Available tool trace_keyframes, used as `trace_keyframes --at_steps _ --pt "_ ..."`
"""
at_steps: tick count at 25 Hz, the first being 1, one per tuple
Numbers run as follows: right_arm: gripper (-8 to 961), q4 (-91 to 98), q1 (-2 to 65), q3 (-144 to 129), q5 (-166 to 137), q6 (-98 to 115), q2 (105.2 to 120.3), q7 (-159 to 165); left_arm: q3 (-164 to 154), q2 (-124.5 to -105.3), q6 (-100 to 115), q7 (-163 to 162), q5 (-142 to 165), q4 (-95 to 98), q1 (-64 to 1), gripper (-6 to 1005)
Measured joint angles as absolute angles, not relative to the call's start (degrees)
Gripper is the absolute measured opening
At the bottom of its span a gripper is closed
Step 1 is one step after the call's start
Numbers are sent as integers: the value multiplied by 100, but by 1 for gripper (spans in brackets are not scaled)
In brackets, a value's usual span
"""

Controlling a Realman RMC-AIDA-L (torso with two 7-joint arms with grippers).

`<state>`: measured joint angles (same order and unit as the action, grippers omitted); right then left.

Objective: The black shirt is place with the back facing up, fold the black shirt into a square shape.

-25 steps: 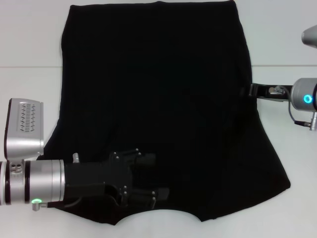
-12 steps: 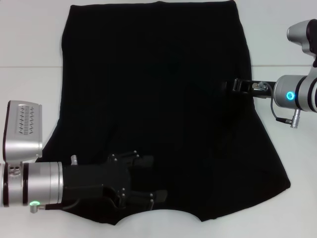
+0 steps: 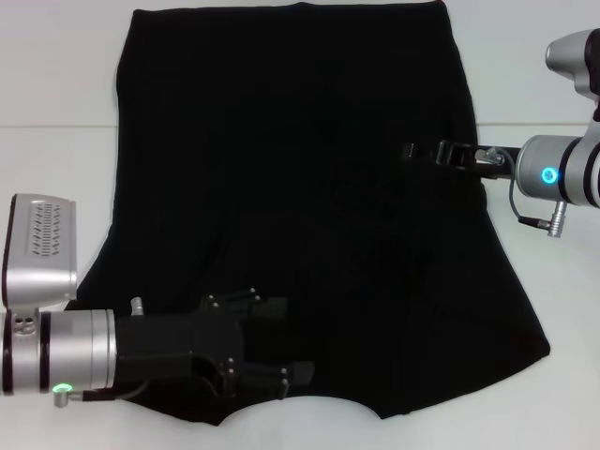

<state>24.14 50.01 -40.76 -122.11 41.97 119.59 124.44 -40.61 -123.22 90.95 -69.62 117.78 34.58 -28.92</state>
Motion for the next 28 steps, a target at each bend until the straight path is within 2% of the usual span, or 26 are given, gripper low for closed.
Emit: trace_keyframes --at_steps 6,16,19,28 --pt "603 2472 4879 -4017 -12120 4657 11927 12092 -3899 -12247 9288 -7475 11793 3519 -2841 948" --pt "609 2483 4326 -4019 -10963 5996 11887 10671 -3177 -12106 9962 -8571 11968 4056 -2336 949" --pt "715 2489 4246 -4043 -10882 6142 11923 10458 -2832 -12105 10000 -8798 12192 4383 -2163 948" --pt "845 2437 4278 -4059 -10874 6163 11952 10405 -1231 -11920 9593 -9390 13044 4754 -2041 949"
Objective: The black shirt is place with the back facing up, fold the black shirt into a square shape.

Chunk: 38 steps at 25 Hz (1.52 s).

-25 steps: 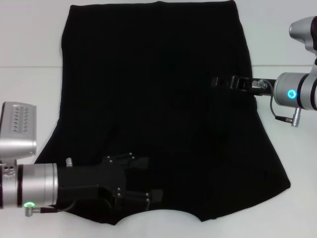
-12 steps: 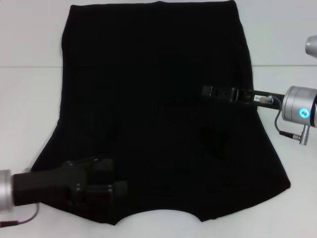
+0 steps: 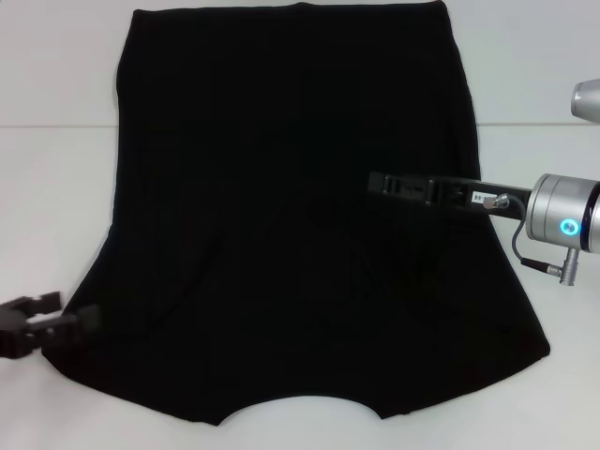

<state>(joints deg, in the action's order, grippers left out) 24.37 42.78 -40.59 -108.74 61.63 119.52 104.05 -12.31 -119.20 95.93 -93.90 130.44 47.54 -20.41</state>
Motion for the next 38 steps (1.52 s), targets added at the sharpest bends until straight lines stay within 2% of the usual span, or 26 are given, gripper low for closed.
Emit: trace_keyframes --at_steps 8,24,30,32,38 --pt "851 2434 4290 -4016 -10871 6149 11953 10376 -962 -11882 8717 -10360 13572 4794 -2067 949" --pt "838 2450 4289 -4016 -10792 6148 11953 10399 -1539 -11929 8772 -10476 13957 4739 -2203 947" --pt "837 2455 4287 -4031 -10792 6177 11953 10402 -1580 -11890 8739 -10509 13957 4709 -2260 871" --pt "838 2465 4280 -4034 -10792 6183 11953 10404 -1590 -11886 8734 -10538 13960 4708 -2270 681" --pt "831 2483 4250 -4053 -10792 6195 11952 10398 -1590 -11882 8735 -10549 13974 4708 -2277 444"
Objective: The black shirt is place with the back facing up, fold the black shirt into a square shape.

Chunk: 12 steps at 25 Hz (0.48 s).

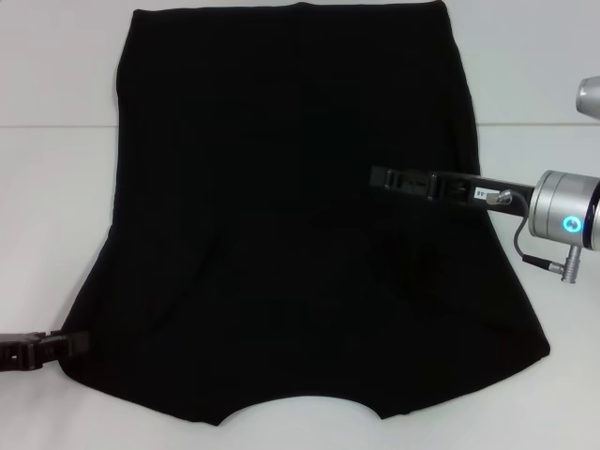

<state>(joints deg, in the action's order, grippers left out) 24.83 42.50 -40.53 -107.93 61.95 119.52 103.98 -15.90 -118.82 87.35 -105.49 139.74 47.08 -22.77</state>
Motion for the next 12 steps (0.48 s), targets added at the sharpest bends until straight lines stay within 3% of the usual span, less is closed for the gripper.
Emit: trace_keyframes --at_steps 7,12 --pt "780 2487 4157 -4063 -10827 6379 11857 10419 -1593 -11882 8730 -10619 13975 4711 -2276 277" --pt "734 2512 3884 -4052 -10837 6912 11627 10500 -1588 -11883 8755 -10636 13975 4696 -2282 147"
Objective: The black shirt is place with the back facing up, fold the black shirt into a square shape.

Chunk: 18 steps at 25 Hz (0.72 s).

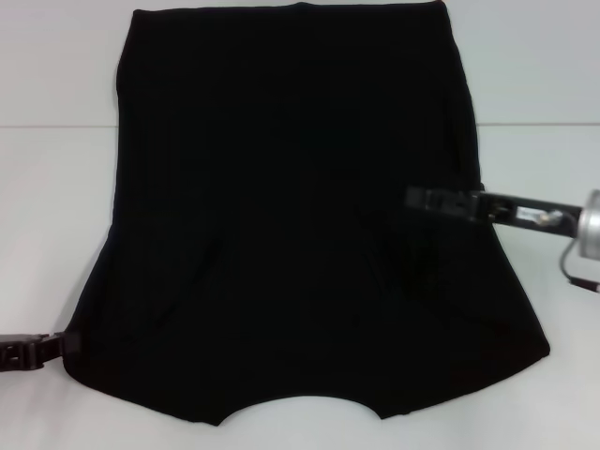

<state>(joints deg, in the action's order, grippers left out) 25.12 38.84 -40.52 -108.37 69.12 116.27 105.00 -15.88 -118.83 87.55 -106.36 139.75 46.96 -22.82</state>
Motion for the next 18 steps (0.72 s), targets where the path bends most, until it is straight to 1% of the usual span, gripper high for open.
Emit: trace_keyframes --at_steps 3,4,8,14,18 --pt "697 2522 3655 -4060 -10854 7178 11477 10540 -1579 -11883 8739 -10641 13975 4671 -2283 59" --pt "701 2535 3577 -4060 -10881 7239 11425 10591 -1577 -11883 8736 -10641 13975 4665 -2284 29" --pt "708 2762 3263 -4052 -11271 7368 11245 11101 -1568 -11883 8761 -10643 13974 4658 -2280 30" --pt "706 3322 2882 -4004 -11839 7685 11115 11796 -1571 -11892 8784 -10641 13937 4645 -2276 30" --pt "705 3399 2837 -3998 -12160 7817 11038 12036 -1584 -11888 8795 -10613 13925 4582 -2288 30"
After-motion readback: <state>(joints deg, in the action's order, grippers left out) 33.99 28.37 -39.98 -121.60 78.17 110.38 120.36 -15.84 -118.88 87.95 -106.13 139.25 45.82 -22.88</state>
